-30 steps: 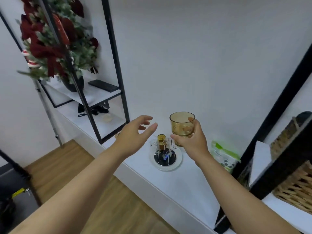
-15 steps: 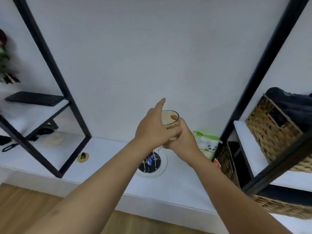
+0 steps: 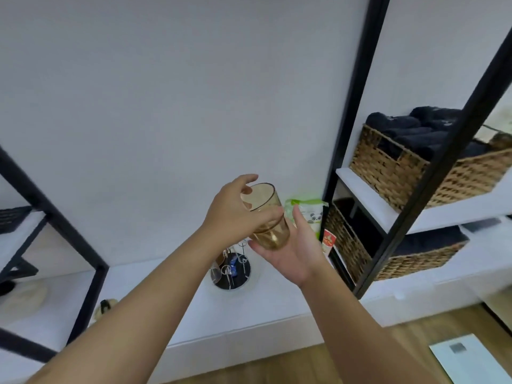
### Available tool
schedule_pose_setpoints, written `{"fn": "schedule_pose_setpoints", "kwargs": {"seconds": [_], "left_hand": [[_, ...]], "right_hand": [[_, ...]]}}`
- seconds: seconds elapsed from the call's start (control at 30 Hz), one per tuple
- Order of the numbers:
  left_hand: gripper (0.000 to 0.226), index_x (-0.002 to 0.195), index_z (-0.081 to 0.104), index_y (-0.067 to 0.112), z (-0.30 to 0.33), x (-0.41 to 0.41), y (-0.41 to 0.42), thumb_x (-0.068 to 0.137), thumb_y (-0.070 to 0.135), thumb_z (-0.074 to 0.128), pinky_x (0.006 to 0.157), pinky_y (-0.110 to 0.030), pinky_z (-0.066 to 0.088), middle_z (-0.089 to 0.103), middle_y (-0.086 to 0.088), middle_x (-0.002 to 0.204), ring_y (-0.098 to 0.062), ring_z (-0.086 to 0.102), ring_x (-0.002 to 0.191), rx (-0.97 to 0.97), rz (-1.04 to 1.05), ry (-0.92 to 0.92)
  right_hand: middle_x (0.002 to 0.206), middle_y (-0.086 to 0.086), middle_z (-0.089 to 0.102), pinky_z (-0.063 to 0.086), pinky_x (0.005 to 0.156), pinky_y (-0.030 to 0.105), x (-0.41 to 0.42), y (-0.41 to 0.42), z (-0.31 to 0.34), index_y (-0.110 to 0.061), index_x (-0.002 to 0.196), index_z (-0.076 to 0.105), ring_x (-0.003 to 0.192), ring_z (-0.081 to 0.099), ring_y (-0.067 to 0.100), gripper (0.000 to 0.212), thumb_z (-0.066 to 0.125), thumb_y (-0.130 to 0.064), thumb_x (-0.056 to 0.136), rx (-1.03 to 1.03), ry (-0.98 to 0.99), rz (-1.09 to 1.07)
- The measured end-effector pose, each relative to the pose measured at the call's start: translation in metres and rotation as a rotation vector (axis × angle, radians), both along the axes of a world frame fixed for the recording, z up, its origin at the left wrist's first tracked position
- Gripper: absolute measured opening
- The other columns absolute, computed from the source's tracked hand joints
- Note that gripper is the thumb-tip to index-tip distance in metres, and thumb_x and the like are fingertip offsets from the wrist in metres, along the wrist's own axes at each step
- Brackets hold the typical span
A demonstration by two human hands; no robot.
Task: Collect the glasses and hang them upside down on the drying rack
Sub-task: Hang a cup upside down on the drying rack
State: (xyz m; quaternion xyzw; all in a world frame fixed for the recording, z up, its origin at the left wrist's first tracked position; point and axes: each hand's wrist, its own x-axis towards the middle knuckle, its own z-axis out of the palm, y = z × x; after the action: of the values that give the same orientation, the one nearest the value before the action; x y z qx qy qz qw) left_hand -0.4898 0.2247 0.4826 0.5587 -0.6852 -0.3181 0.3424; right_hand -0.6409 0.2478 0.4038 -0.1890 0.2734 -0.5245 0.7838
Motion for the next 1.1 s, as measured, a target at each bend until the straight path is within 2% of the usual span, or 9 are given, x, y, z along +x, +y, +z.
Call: {"fn": "schedule_pose_setpoints", "kwargs": {"seconds": [0.1, 0.17, 0.23, 0.4, 0.57, 0.63, 0.77, 0.9, 1.1], "left_hand": [[0.088, 0.144, 0.049, 0.042, -0.005, 0.000, 0.010, 0.067, 0.056, 0.089, 0.092, -0.028, 0.052, 0.053, 0.015, 0.130, -0.004, 0.062, 0.106, -0.022, -0.039, 0.026], [0.088, 0.144, 0.049, 0.042, -0.009, 0.004, 0.014, 0.067, 0.057, 0.088, 0.090, -0.025, 0.051, 0.050, 0.016, 0.130, -0.001, 0.060, 0.108, -0.034, -0.041, 0.031], [0.088, 0.145, 0.049, 0.041, -0.017, 0.010, 0.018, 0.067, 0.058, 0.088, 0.091, -0.024, 0.052, 0.048, 0.016, 0.131, 0.001, 0.059, 0.110, -0.026, -0.038, 0.042], [0.089, 0.144, 0.049, 0.044, -0.049, 0.036, 0.032, 0.066, 0.061, 0.087, 0.093, -0.021, 0.049, 0.049, 0.021, 0.132, 0.005, 0.055, 0.116, 0.046, -0.066, 0.056], [0.086, 0.145, 0.050, 0.047, -0.100, 0.077, 0.041, 0.071, 0.092, 0.048, 0.107, -0.031, 0.046, 0.055, 0.025, 0.138, 0.003, 0.054, 0.126, 0.225, -0.031, 0.164], [0.062, 0.135, 0.059, 0.046, -0.128, 0.097, 0.039, 0.088, 0.081, 0.041, 0.107, -0.033, 0.045, 0.061, 0.028, 0.130, 0.002, 0.057, 0.123, 0.256, 0.103, 0.215], [0.018, 0.117, 0.065, 0.040, -0.193, 0.126, 0.018, 0.101, 0.043, 0.057, 0.090, -0.019, 0.047, 0.064, 0.026, 0.117, 0.005, 0.058, 0.111, 0.162, 0.250, 0.119], [0.031, 0.125, 0.060, 0.036, -0.260, 0.142, -0.030, 0.095, 0.037, 0.069, 0.096, -0.027, 0.046, 0.058, 0.015, 0.131, -0.009, 0.057, 0.120, 0.103, 0.217, -0.043], [0.054, 0.138, 0.055, 0.033, -0.331, 0.143, -0.095, 0.088, 0.035, 0.077, 0.100, -0.031, 0.041, 0.053, 0.003, 0.139, -0.017, 0.052, 0.128, 0.088, 0.156, -0.199]], "right_hand": [[0.130, 0.017, 0.072, 0.054, 0.105, 0.042, 0.017, 0.008, 0.000, -0.006, 0.127, 0.074, 0.113, 0.073, 0.028, 0.067, 0.043, -0.060, 0.103, 0.057, -0.081, -0.073], [0.126, 0.015, 0.073, 0.063, 0.086, 0.035, 0.026, 0.012, -0.006, -0.007, 0.130, 0.071, 0.107, 0.075, 0.028, 0.067, 0.047, -0.062, 0.101, 0.081, -0.112, -0.083], [0.122, 0.011, 0.074, 0.059, 0.067, 0.026, 0.032, 0.016, -0.014, -0.012, 0.131, 0.070, 0.105, 0.074, 0.026, 0.066, 0.049, -0.065, 0.098, 0.090, -0.086, -0.059], [0.097, 0.005, 0.076, 0.050, 0.061, 0.020, 0.042, 0.034, -0.041, -0.014, 0.099, 0.084, 0.072, 0.066, 0.018, 0.046, 0.062, -0.052, 0.086, 0.104, -0.083, -0.048], [0.096, 0.012, 0.068, 0.052, 0.052, 0.021, 0.048, 0.040, -0.088, -0.009, 0.113, 0.074, 0.066, 0.057, 0.020, 0.044, 0.062, -0.045, 0.091, 0.180, -0.081, -0.012], [0.093, 0.011, 0.067, 0.054, 0.052, 0.021, 0.045, 0.037, -0.108, -0.010, 0.120, 0.068, 0.067, 0.058, 0.019, 0.045, 0.061, -0.047, 0.094, 0.212, -0.068, -0.019], [0.092, 0.009, 0.069, 0.057, 0.054, 0.021, 0.042, 0.019, -0.148, -0.017, 0.128, 0.066, 0.070, 0.061, 0.018, 0.046, 0.059, -0.050, 0.097, 0.236, -0.028, -0.083], [0.090, 0.006, 0.068, 0.056, 0.052, 0.021, 0.039, -0.007, -0.180, -0.017, 0.118, 0.070, 0.069, 0.059, 0.016, 0.042, 0.060, -0.051, 0.096, 0.236, -0.010, -0.167], [0.089, 0.007, 0.068, 0.056, 0.052, 0.022, 0.040, -0.036, -0.228, -0.017, 0.080, 0.082, 0.069, 0.058, 0.017, 0.040, 0.062, -0.049, 0.094, 0.244, 0.046, -0.215]]}}
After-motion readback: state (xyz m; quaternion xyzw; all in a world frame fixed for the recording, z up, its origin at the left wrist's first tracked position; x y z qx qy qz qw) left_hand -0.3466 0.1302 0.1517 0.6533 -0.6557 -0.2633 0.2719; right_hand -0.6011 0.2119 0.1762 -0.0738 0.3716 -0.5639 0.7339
